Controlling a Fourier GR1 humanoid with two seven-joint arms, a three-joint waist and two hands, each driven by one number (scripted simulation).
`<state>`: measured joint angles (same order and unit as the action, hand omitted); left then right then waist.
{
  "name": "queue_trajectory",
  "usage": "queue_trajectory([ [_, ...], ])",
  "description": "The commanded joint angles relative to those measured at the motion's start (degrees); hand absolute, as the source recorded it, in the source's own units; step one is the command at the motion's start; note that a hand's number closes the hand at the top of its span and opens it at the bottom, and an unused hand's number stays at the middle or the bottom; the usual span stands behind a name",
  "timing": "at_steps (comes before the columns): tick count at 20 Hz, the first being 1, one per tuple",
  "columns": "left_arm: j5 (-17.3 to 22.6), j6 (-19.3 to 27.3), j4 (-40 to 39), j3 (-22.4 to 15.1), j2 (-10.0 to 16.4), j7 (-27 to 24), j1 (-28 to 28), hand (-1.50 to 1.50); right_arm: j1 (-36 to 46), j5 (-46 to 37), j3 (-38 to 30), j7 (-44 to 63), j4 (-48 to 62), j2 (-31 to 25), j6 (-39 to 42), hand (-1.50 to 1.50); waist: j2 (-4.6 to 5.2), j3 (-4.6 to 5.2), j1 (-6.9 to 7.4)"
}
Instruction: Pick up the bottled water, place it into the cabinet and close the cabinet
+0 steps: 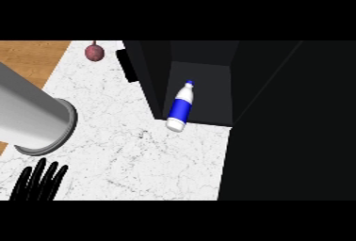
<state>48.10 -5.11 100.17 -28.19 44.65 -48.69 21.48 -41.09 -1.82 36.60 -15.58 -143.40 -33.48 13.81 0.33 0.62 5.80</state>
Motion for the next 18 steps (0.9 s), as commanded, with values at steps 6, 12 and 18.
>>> queue_trajectory([
  [6,1.8,-6.4,-0.5,3.5,5.5,-1.7,2.9,-1.5,18.0,-2.9,6.3,14.4,-2.2,-0.7,5.1,1.5,0.76,0.22,3.07],
  [12,3.5,-8.1,-0.7,5.6,7.2,-1.6,2.9,-1.5,25.2,0.0,7.2,20.7,1.5,2.1,4.0,1.5,1.17,0.37,3.7],
  [18,3.1,-10.0,-1.8,6.5,8.0,-2.6,2.8,-1.5,29.4,3.4,7.2,23.9,5.3,8.2,1.1,1.5,1.72,0.56,4.56],
])
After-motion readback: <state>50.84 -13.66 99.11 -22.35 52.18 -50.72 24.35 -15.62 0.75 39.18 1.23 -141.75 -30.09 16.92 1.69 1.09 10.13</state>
